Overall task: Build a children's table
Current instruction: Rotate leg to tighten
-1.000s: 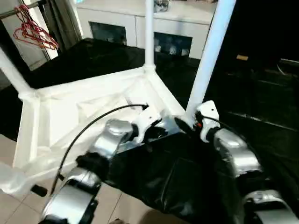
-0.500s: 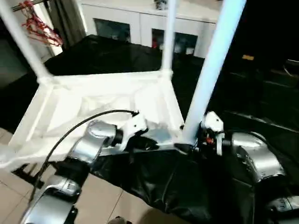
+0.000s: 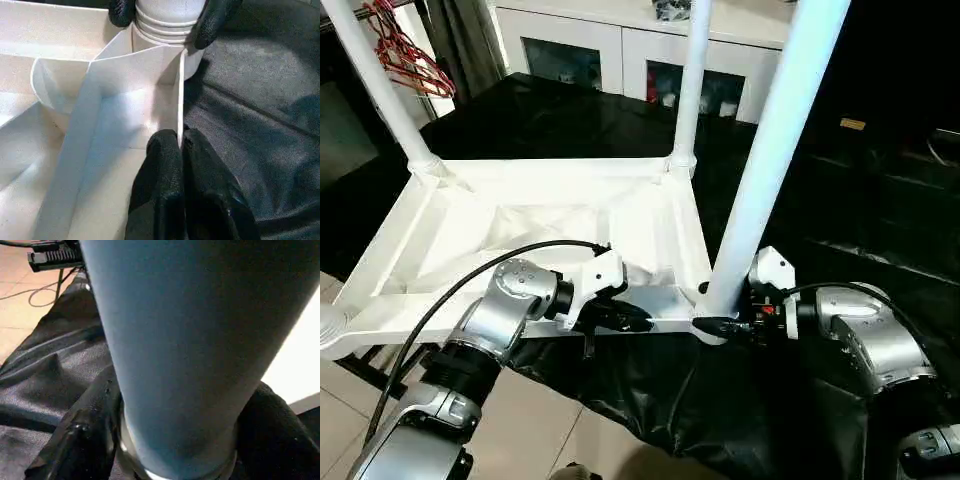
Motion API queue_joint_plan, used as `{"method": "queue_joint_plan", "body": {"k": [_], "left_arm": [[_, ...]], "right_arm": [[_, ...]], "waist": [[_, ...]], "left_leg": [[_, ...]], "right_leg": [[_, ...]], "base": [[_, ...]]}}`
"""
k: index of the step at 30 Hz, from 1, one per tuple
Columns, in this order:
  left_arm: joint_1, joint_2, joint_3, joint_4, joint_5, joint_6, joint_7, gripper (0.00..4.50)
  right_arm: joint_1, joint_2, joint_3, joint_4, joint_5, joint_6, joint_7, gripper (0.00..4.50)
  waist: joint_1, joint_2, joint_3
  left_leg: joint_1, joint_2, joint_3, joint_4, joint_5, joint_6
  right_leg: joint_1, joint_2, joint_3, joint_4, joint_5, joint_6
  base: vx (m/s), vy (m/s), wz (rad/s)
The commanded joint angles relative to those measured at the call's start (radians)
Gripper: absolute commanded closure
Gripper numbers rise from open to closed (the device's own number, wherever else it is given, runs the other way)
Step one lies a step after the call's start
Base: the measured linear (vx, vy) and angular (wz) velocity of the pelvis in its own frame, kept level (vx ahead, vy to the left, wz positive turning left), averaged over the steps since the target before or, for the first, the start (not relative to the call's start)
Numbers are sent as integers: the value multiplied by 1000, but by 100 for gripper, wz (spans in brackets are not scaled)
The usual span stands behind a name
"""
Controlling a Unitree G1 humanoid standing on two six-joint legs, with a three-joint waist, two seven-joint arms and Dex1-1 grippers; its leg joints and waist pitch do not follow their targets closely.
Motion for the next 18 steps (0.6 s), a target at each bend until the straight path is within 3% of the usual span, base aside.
{"method": "queue_joint_plan", "body": {"k": [1, 3, 6, 7, 8, 14, 18], "left_arm": [[-20, -40, 3, -28, -30, -9, 25, 450], [-41, -68, 11, 13, -10, -10, 100, 450], [-73, -108, 24, 68, 14, -13, 200, 450], [-102, -147, 32, 110, 25, -12, 269, 450], [-118, -168, 36, 132, 32, -3, 311, 450], [-179, -259, 40, 222, 64, 6, 471, 450], [-206, -306, 44, 263, 67, -1, 518, 450]], "right_arm": [[17, 25, 37, -26, 5, 17, 3, 182], [13, 59, 23, 1, -27, 21, -103, 182], [-4, 110, 1, 55, -77, 21, -274, 182], [-27, 162, -27, 112, -101, 39, -428, 182], [-38, 189, -43, 136, -108, 48, -502, 183], [-76, 302, -86, 212, -123, 70, -742, 183], [-102, 351, -79, 255, -153, 24, -817, 183]], "waist": [[2, -19, -66], [2, -18, -66], [-8, -18, -62], [-10, -20, -62], [-15, -19, -60], [-22, -16, -61], [-18, -16, -64]], "left_leg": [[17, 68, -27, -65, -112, 102], [19, 69, -28, -65, -119, 97], [24, 64, -30, -72, -159, 49], [22, 63, -31, -73, -166, 43], [26, 62, -32, -76, -190, 21], [28, 59, -32, -77, -192, 12], [26, 59, -31, -76, -175, 25]], "right_leg": [[50, -74, 48, -59, -90, -260], [49, -74, 48, -60, -99, -259], [44, -76, 50, -73, -184, -240], [48, -75, 48, -73, -198, -236], [44, -76, 50, -80, -234, -223], [45, -74, 52, -80, -211, -215], [50, -75, 51, -77, -158, -218]], "base": [[0, 0, 0], [0, 0, 0], [0, 0, 0], [0, 0, 0], [0, 0, 0], [0, 0, 0], [0, 0, 0]]}}
